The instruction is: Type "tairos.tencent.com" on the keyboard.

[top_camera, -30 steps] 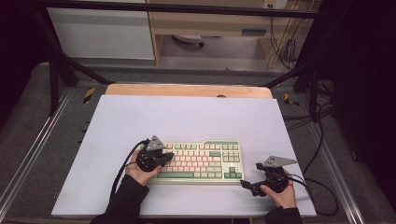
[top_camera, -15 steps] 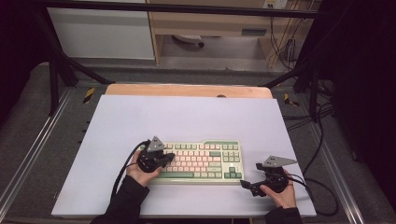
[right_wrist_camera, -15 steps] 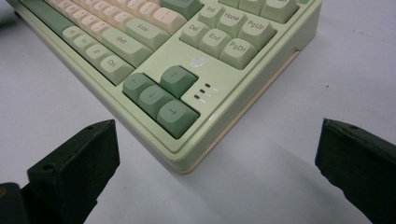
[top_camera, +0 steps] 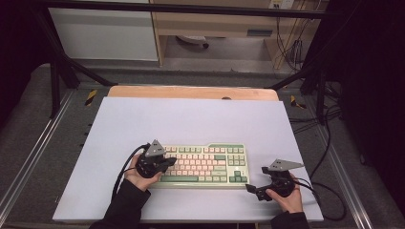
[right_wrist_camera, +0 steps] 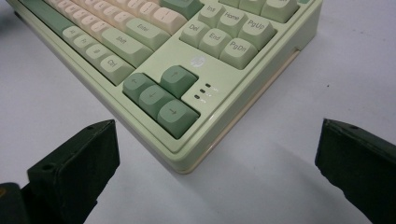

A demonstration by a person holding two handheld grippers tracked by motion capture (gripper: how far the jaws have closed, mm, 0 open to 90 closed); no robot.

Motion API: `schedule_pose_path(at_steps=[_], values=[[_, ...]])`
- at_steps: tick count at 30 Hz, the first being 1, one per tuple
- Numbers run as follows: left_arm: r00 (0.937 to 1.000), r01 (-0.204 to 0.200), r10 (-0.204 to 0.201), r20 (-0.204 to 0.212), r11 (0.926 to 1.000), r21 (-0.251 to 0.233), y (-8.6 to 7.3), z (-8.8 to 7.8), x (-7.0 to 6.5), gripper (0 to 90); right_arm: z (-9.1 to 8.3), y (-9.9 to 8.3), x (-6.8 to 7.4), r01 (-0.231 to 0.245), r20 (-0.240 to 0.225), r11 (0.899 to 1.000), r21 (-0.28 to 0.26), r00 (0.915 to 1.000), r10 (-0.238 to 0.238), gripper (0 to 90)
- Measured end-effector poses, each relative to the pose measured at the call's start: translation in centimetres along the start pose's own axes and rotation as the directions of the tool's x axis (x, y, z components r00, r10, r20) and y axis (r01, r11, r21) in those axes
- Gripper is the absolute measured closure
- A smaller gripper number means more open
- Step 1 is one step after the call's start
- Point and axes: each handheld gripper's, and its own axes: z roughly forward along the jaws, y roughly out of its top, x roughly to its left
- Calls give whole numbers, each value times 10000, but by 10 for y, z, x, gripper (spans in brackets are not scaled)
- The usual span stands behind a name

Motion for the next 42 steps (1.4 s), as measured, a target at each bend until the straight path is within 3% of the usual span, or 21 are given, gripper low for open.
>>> schedule_pose_path(at_steps=[17, 30, 42], values=[[9991, 212, -209, -377, 9998, 68, -19, -24, 14, 898, 1, 0, 0, 47, 31, 10000, 9, 10000, -47, 3], [9964, 577, -566, -633, 9982, 146, -35, -31, 27, 898, 1, 0, 0, 31, 28, 10000, 13, 10000, -31, 4], [9961, 597, -579, -664, 9979, 244, -41, -30, 29, 899, 1, 0, 0, 33, 20, 10000, 6, 10000, -33, 4]])
